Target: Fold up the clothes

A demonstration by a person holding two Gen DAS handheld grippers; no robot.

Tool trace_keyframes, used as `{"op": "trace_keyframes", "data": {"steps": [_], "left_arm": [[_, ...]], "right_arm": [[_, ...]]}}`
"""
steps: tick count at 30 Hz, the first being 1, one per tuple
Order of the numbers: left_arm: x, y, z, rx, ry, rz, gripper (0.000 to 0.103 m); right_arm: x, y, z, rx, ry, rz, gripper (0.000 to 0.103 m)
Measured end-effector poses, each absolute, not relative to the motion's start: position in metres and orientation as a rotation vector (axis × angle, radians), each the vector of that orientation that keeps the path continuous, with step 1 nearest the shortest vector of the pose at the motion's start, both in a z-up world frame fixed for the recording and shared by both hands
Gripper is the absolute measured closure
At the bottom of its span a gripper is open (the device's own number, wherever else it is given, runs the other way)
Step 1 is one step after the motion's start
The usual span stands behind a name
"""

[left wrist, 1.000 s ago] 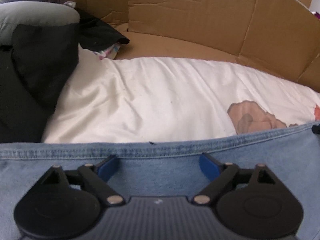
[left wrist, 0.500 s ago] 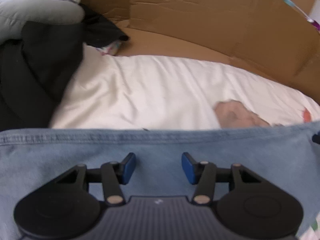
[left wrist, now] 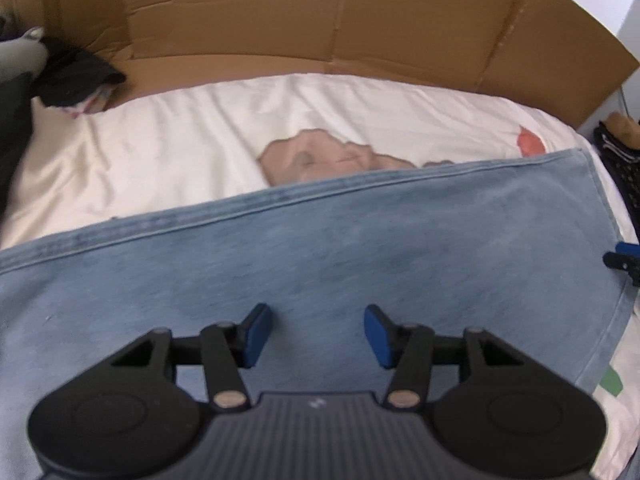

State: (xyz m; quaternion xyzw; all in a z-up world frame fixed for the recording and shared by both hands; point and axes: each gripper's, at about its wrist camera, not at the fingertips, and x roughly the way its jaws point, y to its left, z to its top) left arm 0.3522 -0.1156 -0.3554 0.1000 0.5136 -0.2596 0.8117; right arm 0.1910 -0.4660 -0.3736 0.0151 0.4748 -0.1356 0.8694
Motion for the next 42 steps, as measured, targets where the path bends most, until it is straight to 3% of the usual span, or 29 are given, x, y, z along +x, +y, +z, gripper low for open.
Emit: {"op": "trace_keyframes", "data": {"steps": [6, 7, 9, 10, 23, 28, 30, 42], "left_arm": [[0.355, -0.130, -0.355, 0.216, 1.091, -0.582, 0.048], [0.355, -0.128, -0.353, 0.218, 1.092, -0.592, 0.049], [0.354, -0.124, -0.348, 0.220, 1.094, -0.611, 0.051], [0.354, -0.119, -0.344, 0.222, 1.092, -0.612, 0.051], [0.342, -0.011, -0.297, 0.244, 1.110, -0.510, 0.051], [0.319, 0.037, -0.299, 0.234, 1.159, -0.420, 0.051], [0.308, 0.053, -0.303, 0.230, 1.182, -0.385, 0.054], [0.253, 0.116, -0.304, 0.153, 1.210, -0.239, 0.055]], "right_arm": [[0.172, -0.468, -0.375, -0.042, 0.998, -0.294, 0.063], [0.171, -0.470, -0.375, -0.042, 1.000, -0.305, 0.065], [0.171, -0.472, -0.370, -0.034, 1.002, -0.336, 0.080], [0.170, -0.473, -0.367, -0.024, 1.000, -0.348, 0.080], [0.142, -0.466, -0.350, 0.210, 0.982, -0.323, 0.076], [0.132, -0.476, -0.358, 0.286, 0.998, -0.369, 0.070], [0.129, -0.482, -0.362, 0.318, 1.004, -0.386, 0.063], [0.130, -0.505, -0.374, 0.500, 0.981, -0.457, 0.063]]}}
